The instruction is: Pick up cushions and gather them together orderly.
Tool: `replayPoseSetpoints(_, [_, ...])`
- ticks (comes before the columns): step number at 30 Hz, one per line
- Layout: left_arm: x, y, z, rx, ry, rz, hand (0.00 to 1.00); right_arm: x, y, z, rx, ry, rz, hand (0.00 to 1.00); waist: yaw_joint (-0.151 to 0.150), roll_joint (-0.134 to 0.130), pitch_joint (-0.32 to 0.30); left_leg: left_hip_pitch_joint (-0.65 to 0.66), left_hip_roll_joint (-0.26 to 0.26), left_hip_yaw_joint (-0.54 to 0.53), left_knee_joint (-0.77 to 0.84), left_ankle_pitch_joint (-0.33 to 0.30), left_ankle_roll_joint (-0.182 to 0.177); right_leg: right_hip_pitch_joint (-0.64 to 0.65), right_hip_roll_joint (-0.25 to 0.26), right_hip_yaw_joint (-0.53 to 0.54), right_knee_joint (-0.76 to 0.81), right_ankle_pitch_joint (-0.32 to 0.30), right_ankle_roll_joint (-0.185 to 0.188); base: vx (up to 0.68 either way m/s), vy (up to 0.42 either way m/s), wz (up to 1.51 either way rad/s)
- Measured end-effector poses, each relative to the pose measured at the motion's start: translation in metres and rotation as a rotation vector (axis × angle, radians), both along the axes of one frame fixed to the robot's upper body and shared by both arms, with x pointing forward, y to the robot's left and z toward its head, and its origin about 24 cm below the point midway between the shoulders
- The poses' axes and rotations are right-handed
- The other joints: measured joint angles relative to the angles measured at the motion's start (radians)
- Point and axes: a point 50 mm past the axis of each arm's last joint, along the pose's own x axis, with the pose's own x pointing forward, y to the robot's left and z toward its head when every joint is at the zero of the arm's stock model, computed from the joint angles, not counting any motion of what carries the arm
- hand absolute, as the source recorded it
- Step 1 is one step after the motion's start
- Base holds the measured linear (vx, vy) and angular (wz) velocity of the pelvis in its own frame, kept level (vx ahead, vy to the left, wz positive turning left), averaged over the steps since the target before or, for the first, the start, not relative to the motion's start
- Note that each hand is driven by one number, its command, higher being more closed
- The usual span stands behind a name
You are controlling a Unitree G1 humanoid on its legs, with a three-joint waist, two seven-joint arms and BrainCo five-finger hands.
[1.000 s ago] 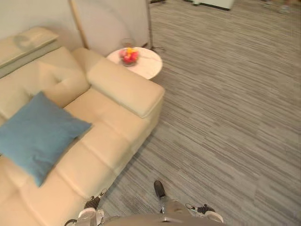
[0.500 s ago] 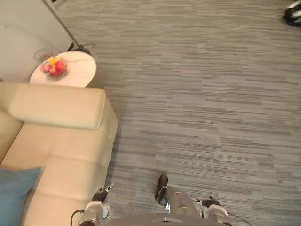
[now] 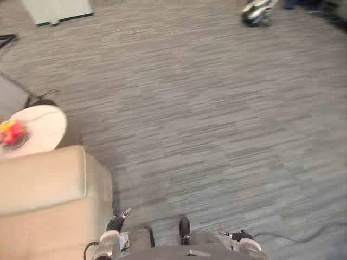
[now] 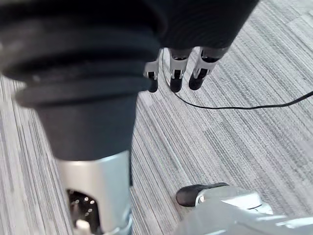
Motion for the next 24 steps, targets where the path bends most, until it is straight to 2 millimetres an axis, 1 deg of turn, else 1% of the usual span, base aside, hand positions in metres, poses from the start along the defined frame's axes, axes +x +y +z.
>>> replayPoseSetpoints(1, [0.000,0.001,0.000,0.003,-0.001,0.000,0.00,-0.002,0.001,-0.001,0.003,0.002,-0.003,0.00,0.000,-0.005,0.000,0.011,0.001,0.025,-0.004,-0.003,0.002,-0.003,0.000,0.016,0.001,0.002,0.005,0.17,0.203,-1.15])
replayPoseSetpoints(2, [0.000,0.003,0.000,0.007,0.001,-0.001,0.00,-0.007,0.003,-0.003,0.009,0.017,-0.008,0.00,-0.001,-0.011,-0.003,0.034,-0.002,0.064,-0.025,0.002,0.008,-0.003,-0.001,0.045,0.000,0.006,0.019,0.15,0.162,-0.69])
replayPoseSetpoints(4, [0.001,0.003,0.000,0.008,0.003,-0.006,0.00,-0.013,0.003,-0.004,0.012,0.032,-0.015,0.00,-0.003,-0.021,-0.009,0.063,-0.011,0.100,-0.046,0.005,0.012,-0.003,-0.004,0.078,-0.007,0.017,0.035,0.24,0.203,-0.58])
replayPoseSetpoints(6, [0.001,0.002,0.000,0.007,0.009,-0.011,0.00,-0.017,0.002,-0.005,0.011,0.043,-0.018,0.00,-0.003,-0.020,-0.009,0.077,-0.028,0.113,-0.053,0.009,0.018,-0.001,-0.006,0.116,-0.025,0.025,0.047,0.21,0.173,-0.62])
replayPoseSetpoints(9, [0.001,0.003,-0.001,0.011,0.020,-0.022,0.00,-0.013,0.001,-0.004,0.010,0.037,-0.009,0.00,0.000,-0.016,-0.011,0.095,-0.044,0.141,-0.072,0.009,0.018,-0.005,-0.001,0.175,-0.047,0.043,0.069,0.15,0.120,-0.66])
replayPoseSetpoints(11, [0.000,0.004,-0.002,0.012,0.027,-0.026,0.00,-0.009,0.001,-0.004,0.010,0.040,0.008,0.00,0.003,-0.012,-0.010,0.123,-0.048,0.182,-0.084,0.009,0.018,-0.006,0.013,0.231,-0.068,0.082,0.076,0.10,0.103,-1.01])
replayPoseSetpoints(13, [0.001,0.005,-0.001,0.017,0.026,-0.032,0.00,-0.005,0.001,-0.004,0.012,0.039,0.017,0.00,0.003,-0.011,-0.010,0.129,-0.048,0.213,-0.083,0.011,0.021,-0.014,0.020,0.234,-0.075,0.108,0.076,0.02,0.052,-0.96])
replayPoseSetpoints(14, [0.001,0.006,-0.001,0.023,0.025,-0.042,0.00,0.002,0.002,-0.002,0.011,0.024,0.031,0.00,0.005,-0.007,-0.009,0.126,-0.041,0.247,-0.082,0.025,0.044,-0.036,0.018,0.171,-0.086,0.144,0.062,-0.03,0.010,-1.03])
replayPoseSetpoints(15, [0.001,0.007,-0.001,0.026,0.025,-0.044,0.00,0.008,0.002,0.000,0.005,0.010,0.046,0.00,0.004,0.000,-0.005,0.122,-0.044,0.265,-0.079,0.030,0.050,-0.050,-0.001,0.050,-0.078,0.116,0.011,-0.04,-0.022,-1.08])
replayPoseSetpoints(16, [0.002,0.007,-0.001,0.030,0.026,-0.063,0.00,0.009,0.000,0.000,0.000,0.011,0.047,0.00,0.004,-0.006,-0.006,0.134,-0.061,0.296,-0.079,0.029,0.050,-0.065,-0.058,-0.205,-0.014,0.026,-0.062,-0.02,-0.049,-0.86])
replayPoseSetpoints(17, [0.001,0.007,-0.001,0.031,0.030,-0.068,0.00,0.006,-0.002,0.000,-0.003,0.017,0.046,0.00,0.007,-0.004,-0.003,0.151,-0.073,0.325,-0.076,0.028,0.050,-0.060,-0.092,-0.343,0.017,-0.008,-0.054,-0.01,-0.057,-0.72])
replayPoseSetpoints(18, [0.000,0.006,-0.001,0.029,0.032,-0.068,0.00,0.008,-0.003,0.001,-0.006,0.013,0.047,0.00,0.005,0.000,-0.001,0.158,-0.076,0.332,-0.075,0.028,0.050,-0.056,-0.092,-0.361,0.023,0.004,-0.041,0.01,-0.057,-0.72])
replayPoseSetpoints(19, [-0.002,0.004,-0.002,0.024,0.039,-0.068,0.00,0.009,-0.006,0.002,-0.016,0.010,0.050,0.00,0.006,0.017,0.003,0.171,-0.077,0.340,-0.073,0.028,0.050,-0.043,-0.088,-0.391,0.026,0.017,-0.047,0.02,-0.040,-0.68])
replayPoseSetpoints(20, [-0.003,0.003,-0.003,0.023,0.043,-0.073,0.00,0.011,-0.008,0.003,-0.023,0.008,0.059,0.00,0.008,0.028,0.002,0.177,-0.078,0.339,-0.067,0.028,0.050,-0.040,-0.085,-0.396,0.023,0.018,-0.048,0.01,-0.018,-0.81])
replayPoseSetpoints(22, [-0.003,0.002,-0.003,0.025,0.046,-0.086,0.00,0.013,-0.008,0.003,-0.025,0.004,0.060,0.00,0.003,0.031,0.000,0.177,-0.081,0.339,-0.064,0.028,0.050,-0.040,-0.078,-0.365,0.012,0.018,-0.047,-0.01,0.021,-0.52])
replayPoseSetpoints(24, [0.000,-0.001,-0.002,0.031,0.041,-0.132,0.00,0.013,-0.007,0.003,-0.021,0.003,0.060,0.00,-0.004,0.021,0.005,0.175,-0.080,0.338,-0.064,0.028,0.050,-0.038,-0.064,-0.335,-0.020,0.025,-0.022,-0.03,0.027,-0.32])
